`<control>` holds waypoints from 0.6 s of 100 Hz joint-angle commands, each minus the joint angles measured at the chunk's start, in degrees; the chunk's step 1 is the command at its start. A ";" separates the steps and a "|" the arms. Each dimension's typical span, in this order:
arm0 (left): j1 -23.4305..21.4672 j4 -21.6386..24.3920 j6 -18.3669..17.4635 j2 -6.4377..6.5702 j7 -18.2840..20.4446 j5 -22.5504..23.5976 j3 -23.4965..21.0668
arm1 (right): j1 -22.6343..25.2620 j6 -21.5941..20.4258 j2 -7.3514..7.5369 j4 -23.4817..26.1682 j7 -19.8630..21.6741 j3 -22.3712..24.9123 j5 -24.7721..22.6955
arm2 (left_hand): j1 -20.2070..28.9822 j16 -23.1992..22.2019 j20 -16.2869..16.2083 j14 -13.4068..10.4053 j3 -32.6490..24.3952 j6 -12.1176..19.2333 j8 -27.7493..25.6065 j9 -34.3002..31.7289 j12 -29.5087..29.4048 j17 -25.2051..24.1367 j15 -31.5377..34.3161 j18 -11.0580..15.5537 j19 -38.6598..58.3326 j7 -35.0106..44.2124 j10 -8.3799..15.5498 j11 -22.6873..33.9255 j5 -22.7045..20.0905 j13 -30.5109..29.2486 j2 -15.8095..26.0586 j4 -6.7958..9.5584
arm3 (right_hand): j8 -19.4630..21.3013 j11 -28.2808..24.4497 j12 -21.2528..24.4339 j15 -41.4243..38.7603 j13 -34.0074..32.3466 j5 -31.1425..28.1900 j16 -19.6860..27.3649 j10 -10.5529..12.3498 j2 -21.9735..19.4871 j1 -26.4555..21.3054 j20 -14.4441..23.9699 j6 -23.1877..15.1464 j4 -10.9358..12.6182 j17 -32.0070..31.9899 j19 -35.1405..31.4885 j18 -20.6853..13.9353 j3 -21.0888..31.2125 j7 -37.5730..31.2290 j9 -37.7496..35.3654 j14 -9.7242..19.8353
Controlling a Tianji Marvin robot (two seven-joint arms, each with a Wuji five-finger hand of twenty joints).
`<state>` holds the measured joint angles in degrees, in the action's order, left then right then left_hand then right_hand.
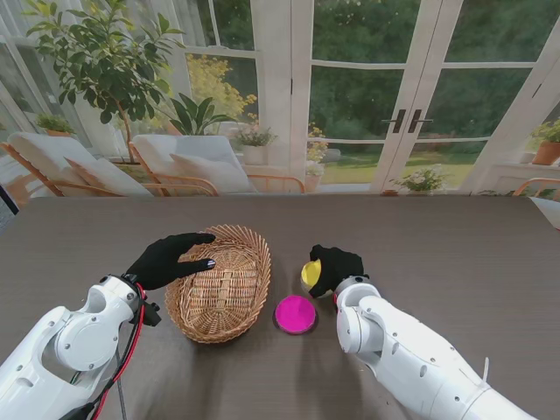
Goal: Stack culture dishes into a storage basket
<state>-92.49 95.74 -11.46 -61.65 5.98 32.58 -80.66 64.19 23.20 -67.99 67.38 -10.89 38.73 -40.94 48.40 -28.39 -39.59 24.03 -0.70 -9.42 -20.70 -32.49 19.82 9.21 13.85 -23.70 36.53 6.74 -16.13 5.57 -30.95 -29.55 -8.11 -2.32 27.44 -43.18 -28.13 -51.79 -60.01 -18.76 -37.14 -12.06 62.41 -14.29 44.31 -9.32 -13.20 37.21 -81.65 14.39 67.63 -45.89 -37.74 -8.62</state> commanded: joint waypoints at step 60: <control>-0.15 0.13 0.86 0.10 2.64 -0.63 0.13 | -0.45 0.09 0.71 -0.09 3.87 -2.21 -1.24 | 1.52 0.50 -1.15 1.38 1.27 -1.41 -0.09 -0.13 -0.86 -0.77 -1.14 -1.13 -1.40 0.64 -0.57 -0.90 -2.58 0.91 3.19 1.79 | 2.97 -3.38 -1.55 5.57 16.90 9.68 3.00 4.08 -10.92 0.23 0.31 -4.78 4.10 -3.46 2.22 -0.03 0.53 -4.76 17.88 -2.99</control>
<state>-92.49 95.70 -10.83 -61.59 7.33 32.12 -80.60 63.62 23.27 -67.27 67.12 -7.54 36.78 -42.08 48.40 -28.39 -39.65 24.06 -0.70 -10.24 -20.70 -32.50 19.82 9.21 13.85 -23.71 36.52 7.29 -16.97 5.56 -33.11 -29.55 -8.11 -2.32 28.06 -46.40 -29.12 -46.88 -44.76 -10.10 -34.72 -8.50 54.07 -14.29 44.31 -10.33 -11.73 36.29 -79.91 14.39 67.67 -45.96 -22.65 -10.33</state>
